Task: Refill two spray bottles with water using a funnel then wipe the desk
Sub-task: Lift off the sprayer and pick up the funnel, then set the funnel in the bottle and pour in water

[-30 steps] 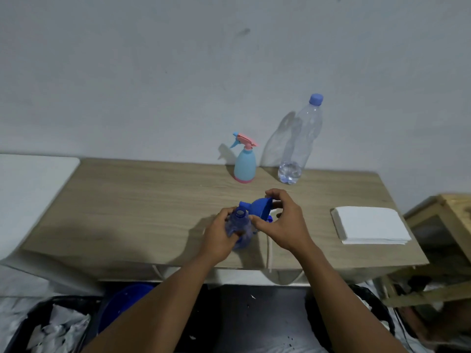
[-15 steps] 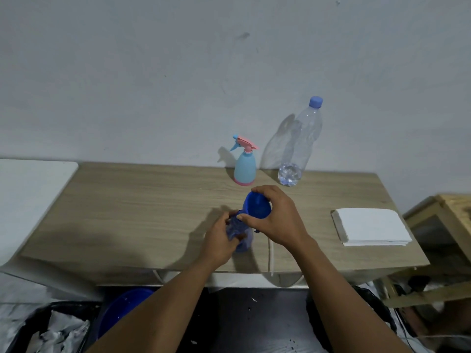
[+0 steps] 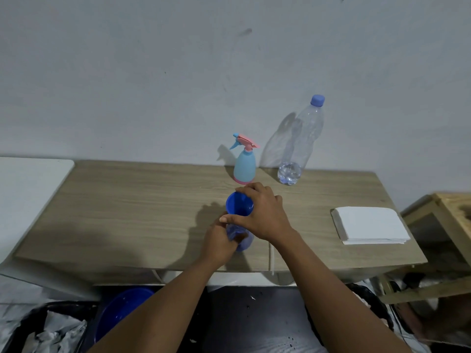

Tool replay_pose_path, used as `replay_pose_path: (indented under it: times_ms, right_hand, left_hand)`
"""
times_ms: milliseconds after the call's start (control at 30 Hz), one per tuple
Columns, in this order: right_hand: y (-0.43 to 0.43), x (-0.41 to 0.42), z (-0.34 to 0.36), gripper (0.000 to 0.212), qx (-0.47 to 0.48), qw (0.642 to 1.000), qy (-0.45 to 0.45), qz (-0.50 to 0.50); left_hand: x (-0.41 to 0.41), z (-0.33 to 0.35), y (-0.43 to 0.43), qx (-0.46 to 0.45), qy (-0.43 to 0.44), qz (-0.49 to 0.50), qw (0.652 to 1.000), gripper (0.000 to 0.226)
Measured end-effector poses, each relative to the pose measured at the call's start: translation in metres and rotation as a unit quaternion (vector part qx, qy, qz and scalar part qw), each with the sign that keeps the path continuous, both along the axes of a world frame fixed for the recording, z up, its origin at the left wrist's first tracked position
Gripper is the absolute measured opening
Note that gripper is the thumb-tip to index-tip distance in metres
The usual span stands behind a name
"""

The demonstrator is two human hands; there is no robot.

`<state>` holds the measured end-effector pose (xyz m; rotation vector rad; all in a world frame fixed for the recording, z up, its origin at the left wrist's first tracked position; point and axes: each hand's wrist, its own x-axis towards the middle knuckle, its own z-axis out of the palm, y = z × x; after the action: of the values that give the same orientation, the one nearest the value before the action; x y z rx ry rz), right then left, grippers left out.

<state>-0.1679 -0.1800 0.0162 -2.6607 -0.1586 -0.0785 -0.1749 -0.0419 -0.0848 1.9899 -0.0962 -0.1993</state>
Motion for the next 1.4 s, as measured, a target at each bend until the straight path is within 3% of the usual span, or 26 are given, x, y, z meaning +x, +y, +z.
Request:
replay_pose_path:
  times_ms: [100, 200, 333, 400, 633, 800, 900, 967, 1100, 1400]
  right_hand:
    - [0.001, -0.005, 0.000, 0.095, 0.030, 0.999, -0.012, -0.013]
    - [-0.003, -0.009, -0.001, 0.086, 0.116, 0.992, -0.013, -0.036]
    - [-0.014, -0.018, -0.015, 0.064, 0.331, 0.933, -0.032, -0.135]
    - [-0.021, -0.023, -0.024, 0.053, 0.369, 0.911, -0.038, -0.181]
    - [-0.056, -0.041, -0.071, 0.042, 0.378, 0.899, 0.010, -0.220]
    - [-0.097, -0.044, -0.098, 0.036, 0.360, 0.913, 0.044, -0.187]
    - [-0.130, -0.039, -0.104, 0.035, 0.342, 0.924, 0.055, -0.164]
    - [-0.153, -0.030, -0.105, 0.034, 0.333, 0.928, 0.050, -0.157]
    - [-0.195, 0.002, -0.092, 0.034, 0.332, 0.931, 0.023, -0.150]
    - [-0.254, 0.121, -0.015, 0.046, 0.343, 0.932, -0.030, -0.111]
  left_hand:
    - [0.001, -0.001, 0.000, -0.003, -0.005, -0.008, 1.000, 0.046]
    - [-0.001, 0.001, 0.000, -0.007, -0.003, -0.001, 1.000, 0.041]
    - [-0.003, 0.001, 0.000, -0.012, 0.000, -0.003, 1.000, 0.049]
    - [-0.002, -0.001, 0.001, -0.013, -0.009, 0.002, 1.000, 0.052]
    - [-0.022, -0.009, -0.001, 0.023, -0.001, 0.052, 0.998, 0.081]
    - [-0.076, -0.019, -0.030, 0.116, -0.023, 0.211, 0.970, 0.051]
    - [-0.099, -0.036, -0.064, 0.159, -0.055, 0.222, 0.960, 0.042]
    - [-0.098, -0.033, -0.092, 0.136, -0.045, 0.210, 0.967, 0.038]
    - [-0.059, -0.005, -0.149, 0.076, -0.025, 0.165, 0.983, 0.041]
    - [0.103, 0.095, -0.219, 0.026, -0.104, 0.151, 0.983, 0.056]
